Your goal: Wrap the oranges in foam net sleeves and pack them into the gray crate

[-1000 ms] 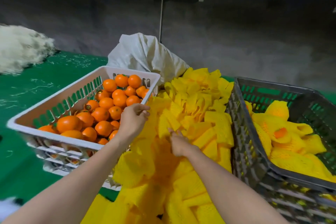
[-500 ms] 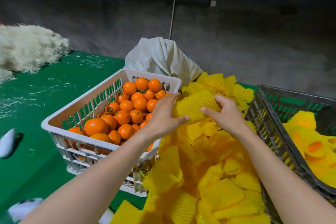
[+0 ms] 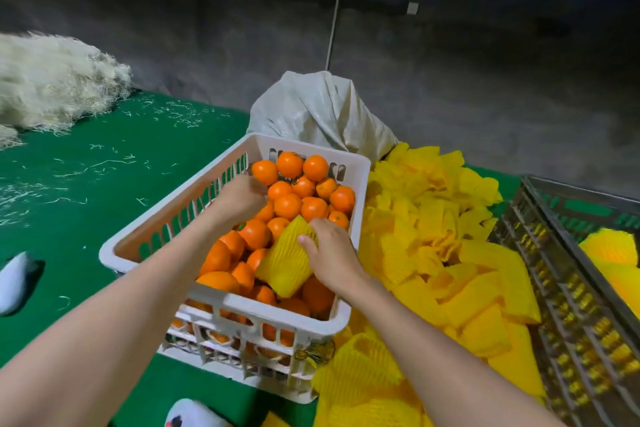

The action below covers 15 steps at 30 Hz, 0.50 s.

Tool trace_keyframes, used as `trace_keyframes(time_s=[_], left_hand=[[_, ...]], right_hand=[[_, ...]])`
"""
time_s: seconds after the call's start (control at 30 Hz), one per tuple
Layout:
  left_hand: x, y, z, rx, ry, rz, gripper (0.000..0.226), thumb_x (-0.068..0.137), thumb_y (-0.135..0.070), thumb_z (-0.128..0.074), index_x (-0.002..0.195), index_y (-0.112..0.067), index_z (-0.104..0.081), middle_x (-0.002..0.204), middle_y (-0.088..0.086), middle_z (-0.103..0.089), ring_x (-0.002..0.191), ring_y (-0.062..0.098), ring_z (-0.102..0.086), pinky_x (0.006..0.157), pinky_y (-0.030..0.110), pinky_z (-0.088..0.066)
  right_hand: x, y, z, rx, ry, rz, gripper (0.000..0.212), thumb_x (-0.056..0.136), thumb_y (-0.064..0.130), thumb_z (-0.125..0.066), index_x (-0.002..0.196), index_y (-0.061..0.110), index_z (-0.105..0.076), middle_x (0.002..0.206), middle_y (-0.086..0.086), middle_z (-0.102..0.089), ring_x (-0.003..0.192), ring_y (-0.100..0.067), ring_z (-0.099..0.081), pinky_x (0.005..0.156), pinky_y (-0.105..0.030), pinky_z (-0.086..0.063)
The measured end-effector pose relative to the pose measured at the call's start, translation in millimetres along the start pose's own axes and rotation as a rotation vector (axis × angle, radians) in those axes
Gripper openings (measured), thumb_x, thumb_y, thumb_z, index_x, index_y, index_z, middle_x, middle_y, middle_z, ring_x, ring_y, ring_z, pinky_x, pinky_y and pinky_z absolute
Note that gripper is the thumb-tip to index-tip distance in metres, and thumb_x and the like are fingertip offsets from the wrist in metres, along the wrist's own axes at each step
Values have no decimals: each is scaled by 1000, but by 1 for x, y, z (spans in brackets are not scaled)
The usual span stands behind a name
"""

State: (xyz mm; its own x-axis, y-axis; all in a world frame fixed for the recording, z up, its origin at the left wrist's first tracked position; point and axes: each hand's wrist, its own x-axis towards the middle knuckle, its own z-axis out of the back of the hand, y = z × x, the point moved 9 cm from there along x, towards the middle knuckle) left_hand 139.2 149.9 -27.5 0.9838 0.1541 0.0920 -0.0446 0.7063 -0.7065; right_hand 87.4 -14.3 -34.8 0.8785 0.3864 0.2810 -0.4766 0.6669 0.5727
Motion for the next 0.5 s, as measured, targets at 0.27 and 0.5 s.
trace_keyframes(time_s=[0.27,0.5], left_hand=[[30,77,-73,782,426,87,29,81,-23,-71,102,-15,-52,101,6,-55,94,24,-52,74,34,-46],[43,90,-70,759,342,137,60,86,-22,-65,139,-14,-39,137,15,-38,124,34,-42,100,41,-44]], right_hand=[[0,-14,-14,-162,97,-49,23,99,27,-44,108,6,-48,102,-11,-48,86,-27,-45,68,-36,-34],[-4,-13,-11,-146,75,-50,26,99,27,-44,116,7,-48,107,-11,-51,94,-29,-49,73,-39,-40]])
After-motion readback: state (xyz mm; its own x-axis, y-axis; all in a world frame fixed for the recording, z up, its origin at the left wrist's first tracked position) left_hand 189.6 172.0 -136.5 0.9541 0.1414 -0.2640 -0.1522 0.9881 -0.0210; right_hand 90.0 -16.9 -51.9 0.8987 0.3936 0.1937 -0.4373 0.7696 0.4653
